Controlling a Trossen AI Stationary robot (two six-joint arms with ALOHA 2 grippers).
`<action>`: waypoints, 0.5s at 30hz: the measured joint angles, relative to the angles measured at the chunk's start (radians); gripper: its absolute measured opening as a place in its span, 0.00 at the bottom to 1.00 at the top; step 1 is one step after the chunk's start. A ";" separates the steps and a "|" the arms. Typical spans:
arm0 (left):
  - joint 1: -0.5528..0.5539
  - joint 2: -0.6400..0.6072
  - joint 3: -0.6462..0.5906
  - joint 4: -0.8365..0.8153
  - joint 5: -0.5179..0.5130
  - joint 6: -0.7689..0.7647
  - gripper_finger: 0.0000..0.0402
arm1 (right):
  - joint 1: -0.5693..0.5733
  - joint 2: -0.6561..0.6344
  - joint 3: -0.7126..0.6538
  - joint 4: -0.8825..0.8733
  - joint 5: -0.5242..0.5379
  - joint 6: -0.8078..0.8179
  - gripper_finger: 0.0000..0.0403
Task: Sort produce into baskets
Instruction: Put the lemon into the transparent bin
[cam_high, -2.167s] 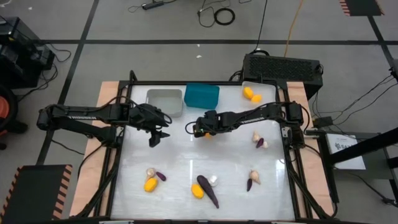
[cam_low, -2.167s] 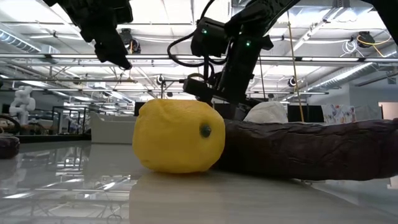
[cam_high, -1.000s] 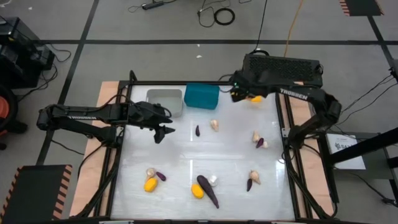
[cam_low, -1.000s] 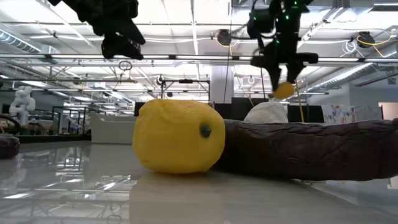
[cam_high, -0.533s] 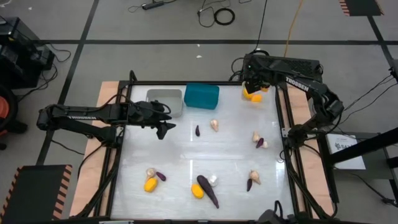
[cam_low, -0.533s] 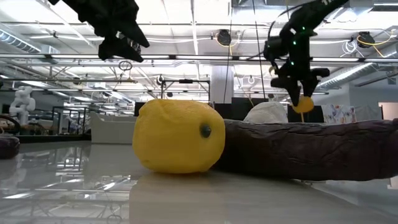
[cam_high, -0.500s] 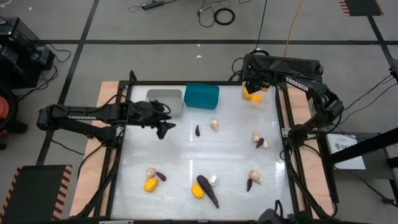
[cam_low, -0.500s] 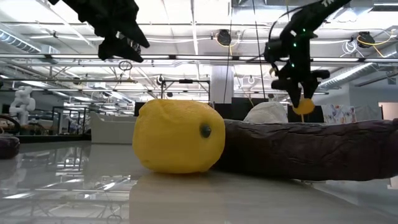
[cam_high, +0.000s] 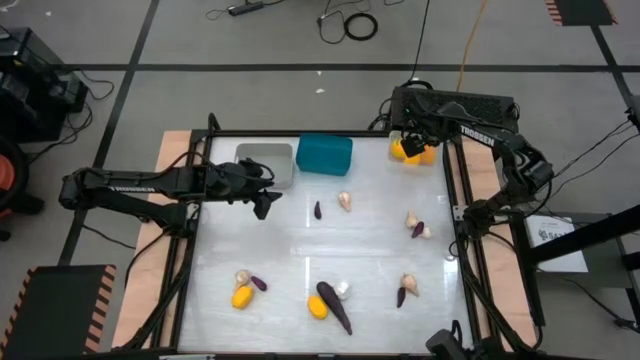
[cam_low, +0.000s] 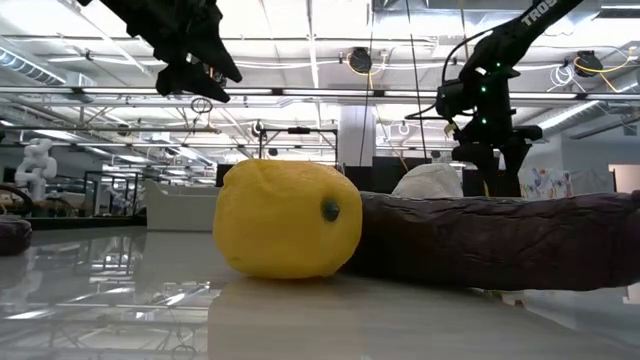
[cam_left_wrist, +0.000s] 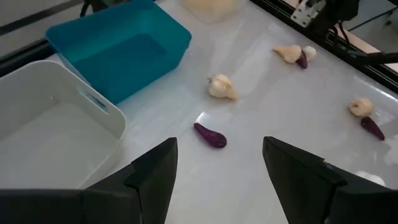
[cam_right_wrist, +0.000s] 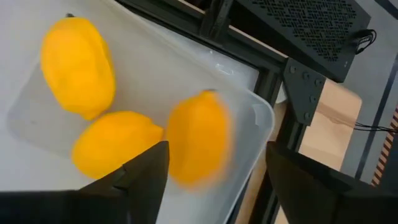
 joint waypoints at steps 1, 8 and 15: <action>0.000 0.000 0.000 0.000 -0.006 0.000 0.61 | 0.000 0.000 0.000 0.000 0.003 -0.003 0.67; 0.000 0.000 0.000 -0.001 -0.008 0.007 0.61 | 0.006 0.000 0.041 -0.053 -0.004 -0.018 0.73; 0.000 0.000 0.000 -0.001 -0.008 0.031 0.61 | 0.021 0.000 0.146 -0.036 -0.337 0.048 0.73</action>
